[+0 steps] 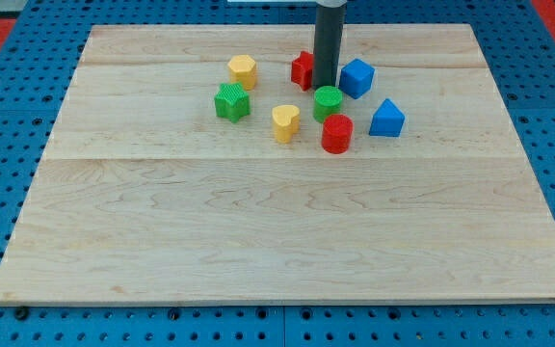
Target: Push the blue triangle below the blue cube
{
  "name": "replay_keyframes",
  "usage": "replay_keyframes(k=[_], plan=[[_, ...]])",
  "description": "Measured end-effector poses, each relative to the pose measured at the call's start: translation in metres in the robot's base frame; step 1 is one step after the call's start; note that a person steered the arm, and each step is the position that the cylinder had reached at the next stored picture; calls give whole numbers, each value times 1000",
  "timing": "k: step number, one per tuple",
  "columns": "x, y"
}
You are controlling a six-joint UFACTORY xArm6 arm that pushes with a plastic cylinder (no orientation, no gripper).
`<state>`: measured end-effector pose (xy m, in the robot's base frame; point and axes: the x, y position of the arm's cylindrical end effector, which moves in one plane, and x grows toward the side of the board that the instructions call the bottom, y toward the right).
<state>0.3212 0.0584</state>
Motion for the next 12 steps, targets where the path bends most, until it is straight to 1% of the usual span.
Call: replay_keyframes(k=[1,2,3,4,5,6,7,8,9,10,11,12], plan=[[0,7],[0,50],[0,72],[3,72],[23,72],[23,75],[23,112],[41,112],[92,112],[92,112],[92,74],[92,65]])
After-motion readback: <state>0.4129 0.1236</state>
